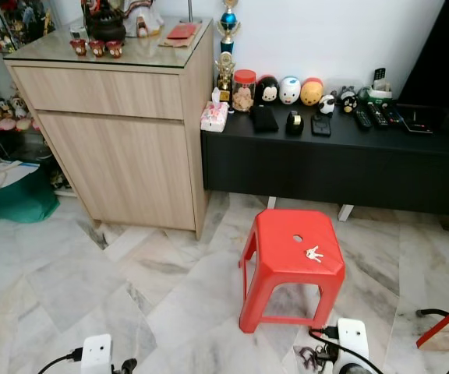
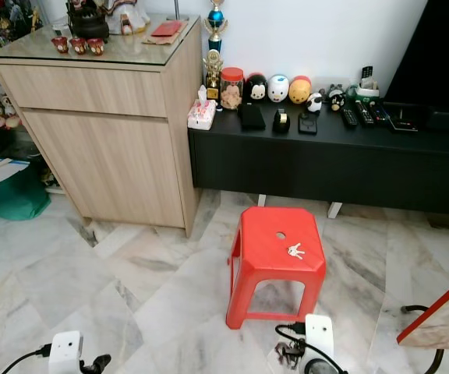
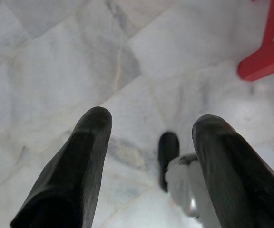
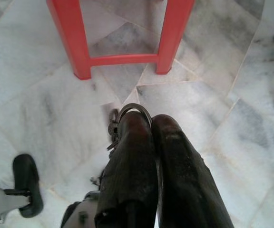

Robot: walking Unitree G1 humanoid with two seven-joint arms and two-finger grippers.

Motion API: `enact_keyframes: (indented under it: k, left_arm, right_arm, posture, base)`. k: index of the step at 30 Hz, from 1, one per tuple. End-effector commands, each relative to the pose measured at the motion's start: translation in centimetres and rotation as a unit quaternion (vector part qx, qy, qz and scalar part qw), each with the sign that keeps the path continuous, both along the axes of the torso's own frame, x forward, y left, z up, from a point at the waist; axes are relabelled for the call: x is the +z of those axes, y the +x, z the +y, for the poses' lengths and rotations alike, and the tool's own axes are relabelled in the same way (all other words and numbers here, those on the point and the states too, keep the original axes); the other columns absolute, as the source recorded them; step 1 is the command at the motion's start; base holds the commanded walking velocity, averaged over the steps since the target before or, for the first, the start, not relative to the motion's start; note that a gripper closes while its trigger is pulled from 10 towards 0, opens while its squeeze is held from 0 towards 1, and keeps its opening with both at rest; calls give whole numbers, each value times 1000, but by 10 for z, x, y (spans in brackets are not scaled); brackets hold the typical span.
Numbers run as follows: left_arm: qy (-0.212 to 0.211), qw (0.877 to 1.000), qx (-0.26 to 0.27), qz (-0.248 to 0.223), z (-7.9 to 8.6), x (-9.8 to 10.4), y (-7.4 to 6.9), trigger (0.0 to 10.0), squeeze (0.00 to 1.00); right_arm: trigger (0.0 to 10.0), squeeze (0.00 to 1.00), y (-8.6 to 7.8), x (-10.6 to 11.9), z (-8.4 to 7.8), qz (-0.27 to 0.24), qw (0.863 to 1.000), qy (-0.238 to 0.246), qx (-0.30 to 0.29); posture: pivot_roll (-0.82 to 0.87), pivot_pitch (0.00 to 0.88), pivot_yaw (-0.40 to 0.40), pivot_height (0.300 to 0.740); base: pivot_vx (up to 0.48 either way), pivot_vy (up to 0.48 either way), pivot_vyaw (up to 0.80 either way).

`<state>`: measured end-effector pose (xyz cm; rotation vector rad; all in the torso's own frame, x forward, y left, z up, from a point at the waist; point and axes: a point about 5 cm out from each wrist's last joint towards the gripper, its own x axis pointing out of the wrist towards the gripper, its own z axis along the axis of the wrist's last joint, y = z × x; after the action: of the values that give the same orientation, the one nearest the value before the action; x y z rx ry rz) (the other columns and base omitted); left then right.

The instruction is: Hang keys on a hook

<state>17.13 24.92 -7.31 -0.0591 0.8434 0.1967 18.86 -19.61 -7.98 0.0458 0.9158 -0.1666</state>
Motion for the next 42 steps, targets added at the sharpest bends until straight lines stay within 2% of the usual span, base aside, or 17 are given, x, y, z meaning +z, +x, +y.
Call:
enact_keyframes:
  k: [1,3,5,9,12,15,19,21,28,32,34,39,41,42]
  left_arm:
    - [2,999,8,35,7,-7,-18,10000,0]
    - [3,999,15,51,13,-9,-28,10000,0]
    - [3,998,19,57,15,-10,-33,10000,0]
    - [5,997,28,75,23,-12,-46,10000,0]
    - [5,997,29,77,25,-12,-48,10000,0]
    - [5,996,30,82,26,-13,-50,10000,0]
    - [4,996,28,80,21,-12,-42,10000,0]
    - [3,996,27,79,20,-12,-41,10000,0]
    - [1,997,22,79,14,-13,-38,10000,0]
    - [4,996,19,87,13,-16,-47,10000,0]
    - [5,996,18,89,13,-17,-48,10000,0]
    - [4,996,15,89,13,-17,-48,10000,0]
    - [5,996,15,89,13,-16,-47,10000,0]
    - [8,996,11,88,14,-15,-46,10000,0]
  right_arm:
    - [10000,0,-6,-3,-2,1,1000,8,-12]
    - [10000,0,-15,-6,-7,14,1000,7,-10]
    - [10000,0,-20,-7,-11,20,1000,6,-10]
    - [10000,0,-40,-12,-30,40,999,-3,-23]
    - [10000,0,-44,-12,-36,45,999,-6,-28]
    - [10000,0,-58,-16,-39,59,998,-10,-23]
    - [10000,0,-65,-19,-37,67,997,-7,-28]
    - [10000,0,-65,-19,-37,68,997,-6,-29]
    - [10000,0,-62,-23,-15,72,997,1,-21]
    - [10000,0,-56,-23,2,67,997,10,-23]
    - [10000,0,-55,-23,4,65,998,11,-24]
    - [10000,0,-53,-20,-14,62,998,3,-33]
    - [10000,0,-53,-20,-16,62,998,3,-34]
    - [10000,0,-54,-18,-24,60,997,0,-38]
  posture:
    - [34,0,-6,740]
    - [33,0,-6,740]
    - [32,0,-7,740]
    - [27,0,-4,740]
    - [26,0,-4,740]
    - [24,0,-3,740]
    - [22,0,1,740]
    - [22,0,1,740]
    - [26,0,2,740]
    - [23,0,4,740]
    - [23,0,4,740]
    - [25,0,3,740]
    - [25,0,3,740]
    - [25,0,2,740]
  base:
    - [-259,0,0]
    - [-268,0,0]
    - [-274,0,0]
    - [-284,0,0]
    - [-292,0,0]
    - [-298,0,0]
    - [-298,0,0]
    - [-300,0,0]
    - [-297,0,0]
    - [-148,0,0]
    - [0,0,0]
    - [0,0,0]
    - [0,0,0]
    - [0,0,0]
